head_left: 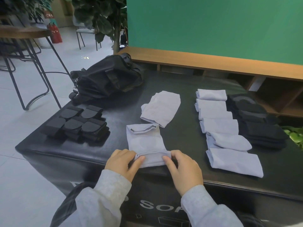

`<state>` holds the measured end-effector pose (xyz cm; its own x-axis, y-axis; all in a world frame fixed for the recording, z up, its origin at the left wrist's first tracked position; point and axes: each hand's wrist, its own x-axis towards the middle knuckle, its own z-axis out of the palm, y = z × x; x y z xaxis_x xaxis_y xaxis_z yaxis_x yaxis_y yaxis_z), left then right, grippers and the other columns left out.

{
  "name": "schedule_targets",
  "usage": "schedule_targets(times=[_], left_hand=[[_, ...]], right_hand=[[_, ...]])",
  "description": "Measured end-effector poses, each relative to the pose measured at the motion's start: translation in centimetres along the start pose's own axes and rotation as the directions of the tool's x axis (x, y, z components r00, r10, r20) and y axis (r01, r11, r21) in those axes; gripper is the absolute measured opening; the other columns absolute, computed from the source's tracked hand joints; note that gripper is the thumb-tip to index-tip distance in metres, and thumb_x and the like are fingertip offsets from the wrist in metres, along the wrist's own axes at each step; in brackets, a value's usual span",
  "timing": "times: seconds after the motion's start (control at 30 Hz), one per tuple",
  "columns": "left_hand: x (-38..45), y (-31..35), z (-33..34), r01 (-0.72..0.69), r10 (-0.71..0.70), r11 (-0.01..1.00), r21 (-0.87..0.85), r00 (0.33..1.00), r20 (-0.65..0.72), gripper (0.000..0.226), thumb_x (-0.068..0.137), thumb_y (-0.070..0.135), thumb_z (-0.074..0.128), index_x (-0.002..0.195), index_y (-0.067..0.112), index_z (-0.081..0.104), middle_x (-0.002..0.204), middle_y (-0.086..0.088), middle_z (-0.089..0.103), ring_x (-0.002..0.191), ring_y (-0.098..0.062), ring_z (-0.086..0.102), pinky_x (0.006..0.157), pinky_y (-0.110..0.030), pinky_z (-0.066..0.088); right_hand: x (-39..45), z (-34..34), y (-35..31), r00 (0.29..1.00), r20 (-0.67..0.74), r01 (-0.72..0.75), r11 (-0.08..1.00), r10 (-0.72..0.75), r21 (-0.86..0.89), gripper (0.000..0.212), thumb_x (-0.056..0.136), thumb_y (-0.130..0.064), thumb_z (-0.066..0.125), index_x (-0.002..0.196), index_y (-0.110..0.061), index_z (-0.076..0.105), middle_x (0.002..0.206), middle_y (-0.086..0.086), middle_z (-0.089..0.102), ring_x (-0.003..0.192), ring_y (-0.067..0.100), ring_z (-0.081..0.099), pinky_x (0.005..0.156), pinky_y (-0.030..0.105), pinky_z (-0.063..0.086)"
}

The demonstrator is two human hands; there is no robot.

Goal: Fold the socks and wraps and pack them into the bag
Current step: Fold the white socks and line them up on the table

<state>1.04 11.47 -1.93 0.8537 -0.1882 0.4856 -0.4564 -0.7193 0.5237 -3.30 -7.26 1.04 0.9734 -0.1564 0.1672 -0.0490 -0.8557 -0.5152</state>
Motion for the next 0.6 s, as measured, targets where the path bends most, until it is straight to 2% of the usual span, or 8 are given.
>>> schedule_targets(times=[0.13, 0.23, 0.37, 0.47, 0.6], left_hand=[[0.8, 0.8, -0.2, 0.159, -0.167, 0.985, 0.066, 0.974, 0.153, 0.043, 0.091, 0.046, 0.046, 0.057, 0.029, 0.027, 0.058, 0.011, 0.038, 0.068, -0.012, 0.040, 0.058, -0.022, 0.026], [1.2, 1.2, -0.3, 0.235, -0.258, 0.961, 0.144, 0.951, 0.171, 0.037, 0.092, 0.046, 0.041, 0.062, 0.029, 0.028, 0.065, 0.007, 0.045, 0.073, -0.012, 0.043, 0.057, -0.021, 0.026], [1.7, 1.8, -0.6, 0.241, -0.299, 0.933, 0.266, 0.933, 0.203, 0.030, 0.095, 0.048, 0.031, 0.078, 0.024, 0.034, 0.069, 0.008, 0.042, 0.074, -0.011, 0.043, 0.058, -0.022, 0.029], [2.0, 1.9, -0.7, 0.233, -0.312, 0.920, 0.316, 0.922, 0.228, 0.029, 0.096, 0.048, 0.027, 0.084, 0.023, 0.034, 0.069, 0.007, 0.039, 0.074, -0.015, 0.046, 0.059, -0.024, 0.032], [2.1, 2.0, -0.5, 0.240, -0.335, 0.906, 0.348, 0.909, 0.247, 0.027, 0.097, 0.047, 0.025, 0.090, 0.023, 0.035, 0.071, 0.006, 0.036, 0.074, -0.016, 0.047, 0.061, -0.025, 0.033]], right_hand=[[0.8, 0.4, -0.4, 0.997, 0.027, -0.078, 0.997, 0.078, -0.012, 0.030, 0.094, -0.053, 0.039, 0.094, -0.025, 0.051, 0.087, -0.010, 0.062, 0.083, 0.017, 0.057, 0.076, 0.028, 0.046], [1.4, 0.4, -0.7, 0.994, 0.041, -0.097, 0.994, 0.098, -0.042, 0.029, 0.094, -0.054, 0.037, 0.092, -0.027, 0.049, 0.085, -0.012, 0.061, 0.081, 0.016, 0.058, 0.069, 0.027, 0.045], [2.1, 0.3, -1.1, 0.993, 0.044, -0.107, 0.989, 0.112, -0.097, 0.034, 0.096, -0.054, 0.032, 0.094, -0.025, 0.050, 0.087, -0.009, 0.063, 0.080, 0.018, 0.056, 0.064, 0.027, 0.038], [2.6, 0.5, -1.2, 0.991, 0.039, -0.121, 0.985, 0.127, -0.123, 0.037, 0.096, -0.054, 0.030, 0.096, -0.024, 0.052, 0.089, -0.007, 0.064, 0.083, 0.020, 0.058, 0.067, 0.029, 0.042], [3.1, 0.6, -1.6, 0.993, 0.018, -0.115, 0.982, 0.119, -0.150, 0.037, 0.097, -0.053, 0.028, 0.092, -0.022, 0.048, 0.084, -0.005, 0.063, 0.078, 0.021, 0.058, 0.068, 0.030, 0.045]])
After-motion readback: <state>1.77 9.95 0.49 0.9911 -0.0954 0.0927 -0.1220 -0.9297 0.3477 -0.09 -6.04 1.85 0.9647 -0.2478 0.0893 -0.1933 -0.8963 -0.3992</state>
